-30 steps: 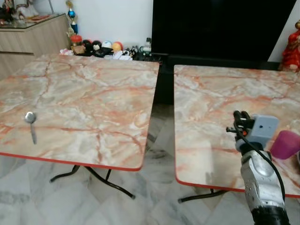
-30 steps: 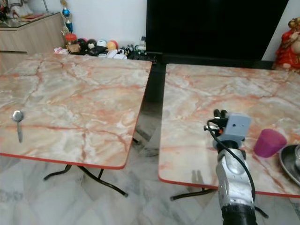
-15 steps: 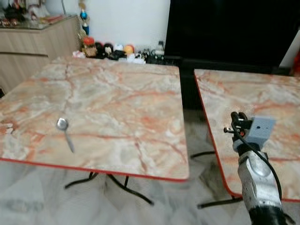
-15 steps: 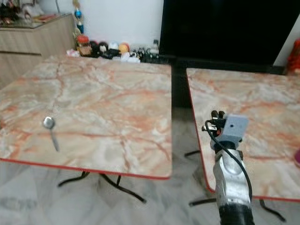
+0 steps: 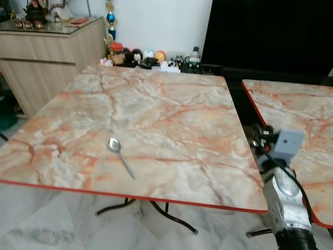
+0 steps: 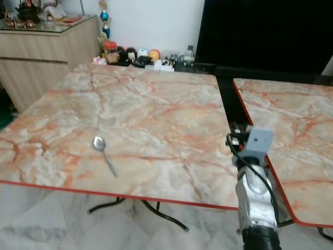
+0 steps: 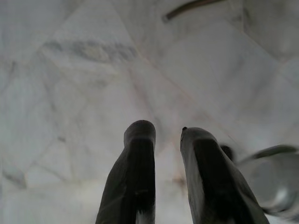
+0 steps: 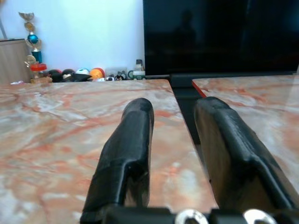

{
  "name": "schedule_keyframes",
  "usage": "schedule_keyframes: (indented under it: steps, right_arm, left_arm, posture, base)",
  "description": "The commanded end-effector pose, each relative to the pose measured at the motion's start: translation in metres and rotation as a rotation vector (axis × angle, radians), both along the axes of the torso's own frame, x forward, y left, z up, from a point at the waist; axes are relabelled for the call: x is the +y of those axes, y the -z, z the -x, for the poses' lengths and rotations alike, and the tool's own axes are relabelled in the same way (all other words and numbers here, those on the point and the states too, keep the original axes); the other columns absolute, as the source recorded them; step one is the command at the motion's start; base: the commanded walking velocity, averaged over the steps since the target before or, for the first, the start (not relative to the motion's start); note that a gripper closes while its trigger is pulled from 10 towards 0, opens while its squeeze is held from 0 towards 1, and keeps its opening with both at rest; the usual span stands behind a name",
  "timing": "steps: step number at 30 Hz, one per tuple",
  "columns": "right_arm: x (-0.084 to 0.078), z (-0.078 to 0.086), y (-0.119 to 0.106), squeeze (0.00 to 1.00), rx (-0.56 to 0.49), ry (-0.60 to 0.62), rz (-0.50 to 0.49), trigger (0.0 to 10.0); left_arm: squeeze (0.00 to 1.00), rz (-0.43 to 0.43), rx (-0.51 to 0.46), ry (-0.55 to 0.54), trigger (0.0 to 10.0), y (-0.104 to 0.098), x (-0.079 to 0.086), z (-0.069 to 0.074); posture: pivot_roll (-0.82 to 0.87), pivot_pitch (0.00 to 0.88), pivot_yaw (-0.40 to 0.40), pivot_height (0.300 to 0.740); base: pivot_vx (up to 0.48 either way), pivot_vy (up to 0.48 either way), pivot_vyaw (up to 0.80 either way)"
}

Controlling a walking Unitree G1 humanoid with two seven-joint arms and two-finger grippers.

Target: Setting the table

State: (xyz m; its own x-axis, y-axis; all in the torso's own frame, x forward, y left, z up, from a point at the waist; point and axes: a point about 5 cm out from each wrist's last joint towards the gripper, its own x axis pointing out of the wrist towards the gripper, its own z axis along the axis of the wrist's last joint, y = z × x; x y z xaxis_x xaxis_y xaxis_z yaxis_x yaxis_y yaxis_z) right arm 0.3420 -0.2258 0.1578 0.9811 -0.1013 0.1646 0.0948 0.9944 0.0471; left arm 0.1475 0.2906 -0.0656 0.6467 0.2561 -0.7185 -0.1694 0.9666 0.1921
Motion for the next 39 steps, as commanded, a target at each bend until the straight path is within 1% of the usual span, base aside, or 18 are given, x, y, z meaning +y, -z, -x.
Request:
schedule_keyframes:
  steps: [1, 2, 3, 5, 6, 7, 19, 26, 32, 37, 39]
  right_arm:
    - [0.0085, -0.0028, -0.0051, 1.0, -0.022, -0.023, -0.01, 10.0]
    - [0.0085, -0.0028, -0.0049, 1.0, -0.021, -0.022, -0.01, 10.0]
    - [0.0086, -0.0027, -0.0045, 0.92, -0.019, -0.021, -0.009, 10.0]
    - [0.0086, -0.0028, -0.0043, 0.92, -0.018, -0.02, -0.007, 10.0]
    - [0.0086, -0.0029, -0.0041, 0.1, -0.017, -0.02, -0.007, 10.0]
    - [0.0086, -0.0028, -0.0035, 0.0, -0.015, -0.019, -0.008, 10.0]
    - [0.0106, -0.0028, -0.0007, 0.0, -0.005, -0.028, -0.011, 10.0]
    - [0.012, -0.0026, 0.0009, 0.0, 0.001, -0.036, -0.012, 10.0]
    - [0.0124, -0.0023, 0.0018, 0.0, 0.005, -0.039, -0.013, 10.0]
    - [0.0134, -0.0021, 0.0026, 0.0, 0.007, -0.047, -0.014, 10.0]
    - [0.0139, -0.0021, 0.0032, 0.0, 0.01, -0.05, -0.013, 10.0]
  left_arm:
    - [0.0, -0.012, 0.007, -0.007, 10.0, -0.0008, 0.0052, 0.0037]
    - [0.0, -0.013, 0.007, -0.007, 10.0, -0.0009, 0.0054, 0.0037]
    - [0.0, -0.013, 0.007, -0.006, 10.0, -0.0011, 0.0057, 0.0035]
    - [0.0, -0.014, 0.007, -0.005, 10.0, -0.0012, 0.0058, 0.0033]
    - [0.0, -0.014, 0.007, -0.004, 10.0, -0.0013, 0.0059, 0.0032]
    - [0.0, -0.014, 0.006, -0.004, 10.0, -0.0014, 0.006, 0.0029]
    - [0.0, -0.018, 0.005, -0.005, 10.0, -0.002, 0.0071, 0.0029]
    - [0.0, -0.024, 0.001, 0.005, 10.0, -0.0026, 0.0071, 0.0021]
    - [0.0, -0.012, -0.019, 0.002, 10.0, -0.0032, 0.006, 0.001]
    - [0.0, -0.023, -0.007, 0.021, 10.0, -0.003, 0.0059, 0.0012]
    - [0.0, -0.031, -0.003, 0.034, 10.0, -0.0027, 0.005, 0.0011]
  posture:
    - [0.14, 0.0, -0.045, 0.74]
    - [0.14, 0.0, -0.044, 0.74]
    - [0.14, 0.0, -0.044, 0.74]
    - [0.14, 0.0, -0.044, 0.74]
    - [0.14, 0.0, -0.043, 0.74]
    - [0.15, 0.0, -0.042, 0.74]
    - [0.15, 0.0, -0.042, 0.74]
    - [0.15, 0.0, -0.042, 0.74]
    - [0.15, 0.0, -0.042, 0.74]
    - [0.15, 0.0, -0.041, 0.74]
    - [0.15, 0.0, -0.041, 0.74]
  base:
    - [0.0, 0.48, 0.0]
    - [0.0, 0.48, 0.0]
    - [0.0, 0.48, 0.0]
    - [0.0, 0.48, 0.0]
    - [0.0, 0.48, 0.0]
    - [0.0, 0.48, 0.0]
    - [0.0, 0.469, 0.0]
    - [0.0, 0.0, 0.0]
    - [0.0, 0.0, 0.0]
    - [0.0, 0.0, 0.0]
    - [0.0, -0.48, 0.0]
